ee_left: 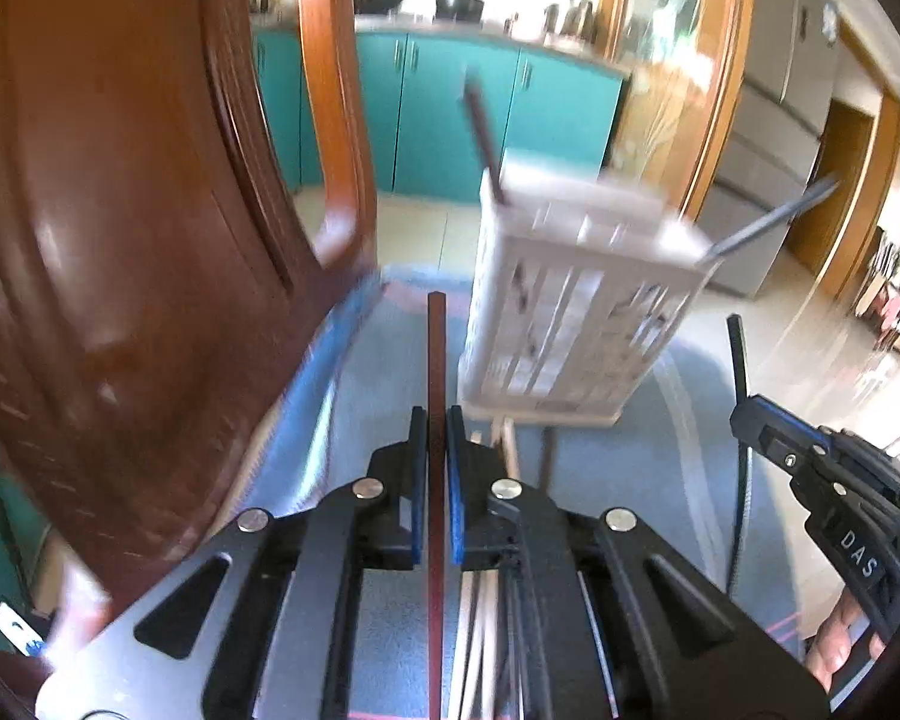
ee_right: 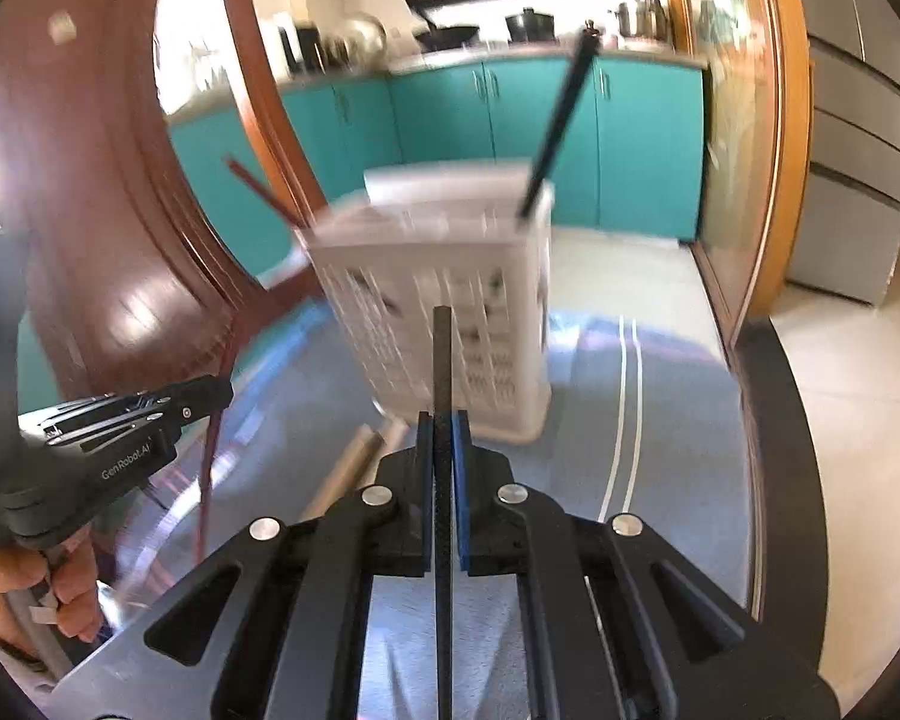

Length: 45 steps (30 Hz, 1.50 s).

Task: Organize utensils
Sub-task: 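Lift both held chopsticks over the white basket and open both tools to drop them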

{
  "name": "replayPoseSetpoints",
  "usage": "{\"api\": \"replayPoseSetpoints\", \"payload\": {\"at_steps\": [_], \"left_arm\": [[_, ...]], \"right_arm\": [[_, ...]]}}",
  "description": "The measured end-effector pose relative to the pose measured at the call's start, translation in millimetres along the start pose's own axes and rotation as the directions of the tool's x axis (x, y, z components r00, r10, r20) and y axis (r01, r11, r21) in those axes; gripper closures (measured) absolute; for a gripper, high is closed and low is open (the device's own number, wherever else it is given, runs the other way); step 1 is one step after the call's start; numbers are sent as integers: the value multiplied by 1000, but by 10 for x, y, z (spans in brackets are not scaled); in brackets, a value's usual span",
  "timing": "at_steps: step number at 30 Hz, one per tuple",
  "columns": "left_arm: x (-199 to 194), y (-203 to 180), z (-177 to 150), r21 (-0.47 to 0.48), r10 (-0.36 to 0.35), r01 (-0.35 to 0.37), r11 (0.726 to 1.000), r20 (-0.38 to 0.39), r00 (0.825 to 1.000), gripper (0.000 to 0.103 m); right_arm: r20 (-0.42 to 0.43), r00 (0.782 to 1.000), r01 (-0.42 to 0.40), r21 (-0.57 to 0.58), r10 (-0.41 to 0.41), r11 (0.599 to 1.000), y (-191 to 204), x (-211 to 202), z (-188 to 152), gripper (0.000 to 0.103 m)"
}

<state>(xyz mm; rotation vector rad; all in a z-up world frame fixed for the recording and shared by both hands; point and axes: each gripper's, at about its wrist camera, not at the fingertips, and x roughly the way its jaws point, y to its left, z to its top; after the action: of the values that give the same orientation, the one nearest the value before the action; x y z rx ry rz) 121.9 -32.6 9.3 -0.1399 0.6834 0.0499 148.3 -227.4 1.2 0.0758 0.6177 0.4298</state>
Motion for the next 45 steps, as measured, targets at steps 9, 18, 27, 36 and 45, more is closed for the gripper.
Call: {"api": "replayPoseSetpoints", "payload": {"at_steps": [9, 18, 27, 36, 45], "left_arm": [[-1104, 96, 616, -15, -144, 153, 988, 254, 957, 96], [-1472, 378, 1212, -133, -186, 305, 943, 550, 814, 96], [-775, 404, 1363, -219, -151, 294, 930, 503, 851, 96], [-137, 75, 1343, -207, -47, 154, 966, 446, 894, 96], [109, -116, 1209, -136, -27, 82, 987, 365, 931, 96]], "right_arm": [[216, 967, -161, 100, 136, 982, -109, -849, 631, 96], [501, 865, -72, 73, 26, 995, -88, -1201, 1609, 96], [346, 935, 56, 72, -78, 996, -147, -153, 1382, 96], [281, 956, 88, 9, -87, 996, -5, 72, 1085, 96], [294, 951, 92, 19, -93, 996, -62, -115, 1031, 77]]}}
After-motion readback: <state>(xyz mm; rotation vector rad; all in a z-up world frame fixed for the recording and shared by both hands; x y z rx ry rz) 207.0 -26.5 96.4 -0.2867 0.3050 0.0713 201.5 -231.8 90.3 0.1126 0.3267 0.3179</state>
